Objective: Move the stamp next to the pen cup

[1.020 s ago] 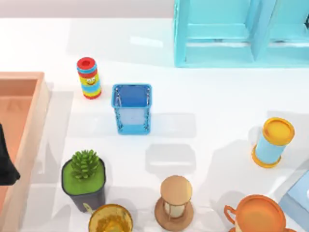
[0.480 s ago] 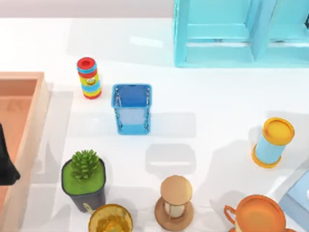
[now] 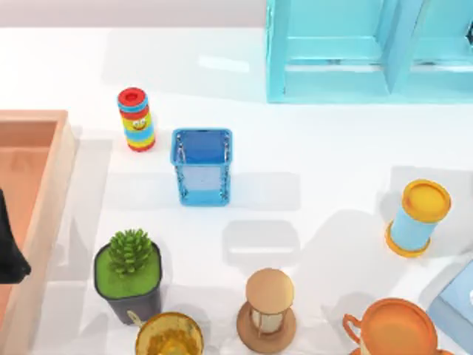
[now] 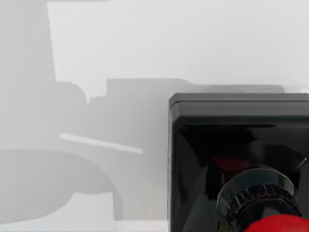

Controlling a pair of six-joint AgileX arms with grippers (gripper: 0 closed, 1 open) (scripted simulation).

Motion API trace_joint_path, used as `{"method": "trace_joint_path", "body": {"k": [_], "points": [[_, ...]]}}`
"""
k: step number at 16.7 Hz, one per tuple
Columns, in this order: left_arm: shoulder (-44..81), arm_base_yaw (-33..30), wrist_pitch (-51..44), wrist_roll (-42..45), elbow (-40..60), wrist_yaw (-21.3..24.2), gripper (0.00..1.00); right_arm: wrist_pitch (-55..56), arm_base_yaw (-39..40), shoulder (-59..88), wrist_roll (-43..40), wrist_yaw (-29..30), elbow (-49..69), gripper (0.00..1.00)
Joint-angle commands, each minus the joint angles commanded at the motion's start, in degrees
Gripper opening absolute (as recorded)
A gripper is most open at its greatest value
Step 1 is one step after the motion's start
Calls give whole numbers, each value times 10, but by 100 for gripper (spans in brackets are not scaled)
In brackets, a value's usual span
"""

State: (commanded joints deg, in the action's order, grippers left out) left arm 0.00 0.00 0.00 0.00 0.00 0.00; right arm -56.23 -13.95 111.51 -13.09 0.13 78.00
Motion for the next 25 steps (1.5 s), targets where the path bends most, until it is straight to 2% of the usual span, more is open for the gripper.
{"method": "trace_joint_path", "body": {"k": [7,10,18,25], "points": [[0,0,0,0,0,0,100,-221,151,-33,150,-1,168,0],[0,0,0,0,0,0,100,-275,200,-52,199,0,218,0],[0,0,0,0,0,0,100,-280,223,-32,227,1,244,0],[0,0,0,0,0,0,100,-283,405,159,412,25,473,0]]}}
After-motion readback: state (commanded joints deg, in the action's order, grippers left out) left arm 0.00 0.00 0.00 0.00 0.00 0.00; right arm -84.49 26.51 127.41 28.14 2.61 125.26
